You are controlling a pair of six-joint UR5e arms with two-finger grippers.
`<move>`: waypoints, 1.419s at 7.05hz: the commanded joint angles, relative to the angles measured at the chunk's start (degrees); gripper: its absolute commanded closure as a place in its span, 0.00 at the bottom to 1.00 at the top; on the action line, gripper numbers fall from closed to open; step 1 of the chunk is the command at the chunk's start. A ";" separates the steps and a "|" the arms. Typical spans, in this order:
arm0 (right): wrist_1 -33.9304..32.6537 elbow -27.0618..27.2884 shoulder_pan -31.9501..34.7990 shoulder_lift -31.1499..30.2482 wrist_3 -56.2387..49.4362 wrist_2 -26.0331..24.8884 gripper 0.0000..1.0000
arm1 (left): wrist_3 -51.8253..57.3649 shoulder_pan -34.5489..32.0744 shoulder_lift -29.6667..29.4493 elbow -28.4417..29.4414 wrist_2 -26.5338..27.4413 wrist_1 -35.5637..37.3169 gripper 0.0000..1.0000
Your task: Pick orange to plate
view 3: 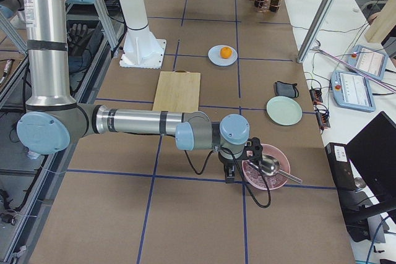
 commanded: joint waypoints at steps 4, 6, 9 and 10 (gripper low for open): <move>0.00 0.00 0.23 -0.02 0.00 -0.03 0.00 | -0.12 0.00 -0.01 0.14 -0.40 -0.09 0.00; 0.09 0.00 0.23 0.07 0.09 -0.12 0.00 | -1.08 0.00 -0.01 0.23 -0.49 0.00 0.00; 0.09 0.00 0.23 0.07 0.00 -0.12 0.00 | -7.75 0.00 -0.18 0.32 -0.75 -0.18 0.00; 0.09 0.00 0.23 0.07 0.09 -0.12 0.00 | -7.94 -0.09 -0.18 0.23 -0.75 -0.18 0.00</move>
